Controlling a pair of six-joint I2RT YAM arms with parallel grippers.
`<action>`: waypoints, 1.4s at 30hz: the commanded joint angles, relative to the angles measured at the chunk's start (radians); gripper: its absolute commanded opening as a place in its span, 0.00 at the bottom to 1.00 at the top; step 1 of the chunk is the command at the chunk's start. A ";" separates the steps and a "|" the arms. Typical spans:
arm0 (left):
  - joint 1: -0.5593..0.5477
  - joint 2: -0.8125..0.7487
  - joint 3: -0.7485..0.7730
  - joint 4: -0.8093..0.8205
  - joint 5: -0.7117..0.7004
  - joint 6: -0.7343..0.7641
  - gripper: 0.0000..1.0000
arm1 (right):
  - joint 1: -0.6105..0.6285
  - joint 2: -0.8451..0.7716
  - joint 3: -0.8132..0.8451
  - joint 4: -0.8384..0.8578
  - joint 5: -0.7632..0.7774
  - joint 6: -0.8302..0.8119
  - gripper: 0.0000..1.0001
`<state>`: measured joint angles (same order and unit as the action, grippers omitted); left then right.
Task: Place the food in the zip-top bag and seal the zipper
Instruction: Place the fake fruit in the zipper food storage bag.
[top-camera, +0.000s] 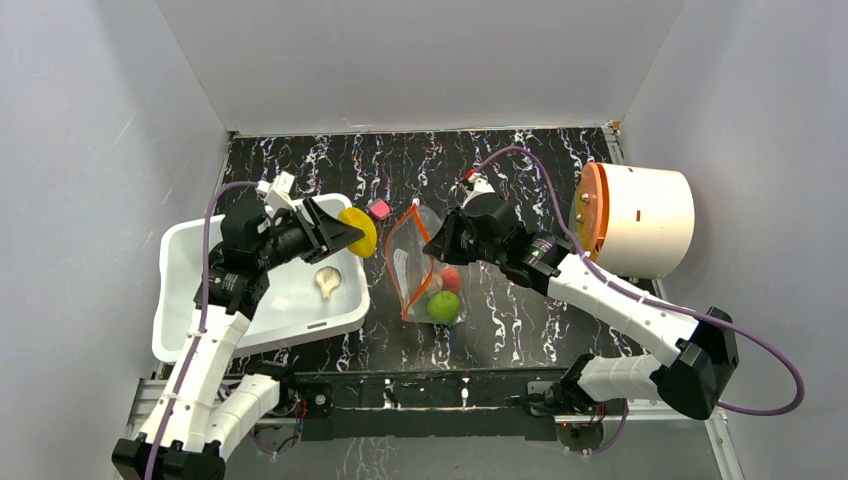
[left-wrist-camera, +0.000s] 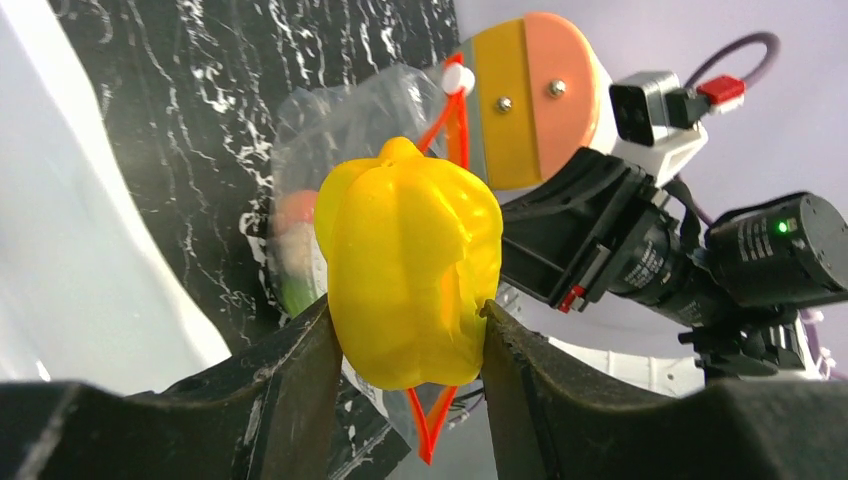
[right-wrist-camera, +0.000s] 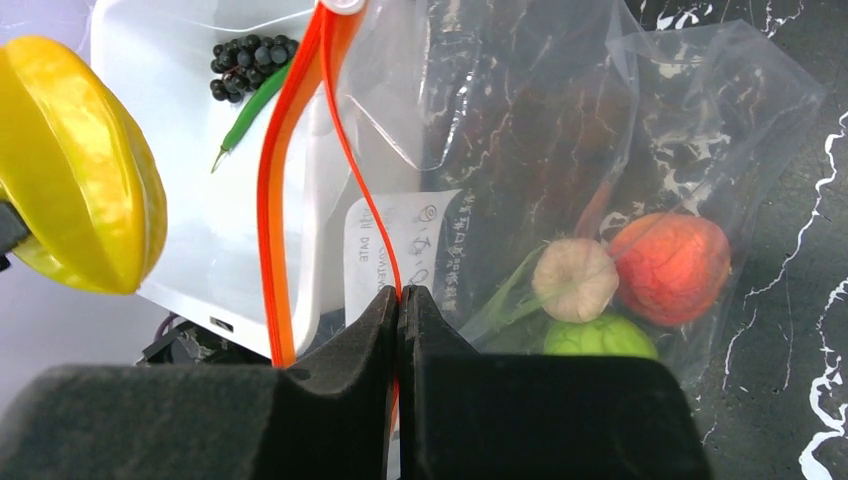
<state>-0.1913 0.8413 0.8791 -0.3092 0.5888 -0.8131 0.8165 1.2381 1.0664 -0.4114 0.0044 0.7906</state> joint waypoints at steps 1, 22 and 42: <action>-0.036 -0.019 -0.021 0.105 0.102 -0.052 0.45 | 0.004 0.001 0.058 0.076 -0.001 -0.017 0.00; -0.336 0.149 -0.010 0.174 -0.004 -0.026 0.46 | 0.004 -0.046 0.033 0.106 -0.018 -0.063 0.00; -0.359 0.241 0.045 0.058 -0.115 0.046 0.50 | 0.004 -0.043 0.023 0.150 -0.108 -0.022 0.00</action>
<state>-0.5385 1.0836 0.8700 -0.2352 0.4938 -0.7860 0.8165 1.1904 1.0737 -0.3542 -0.0689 0.7528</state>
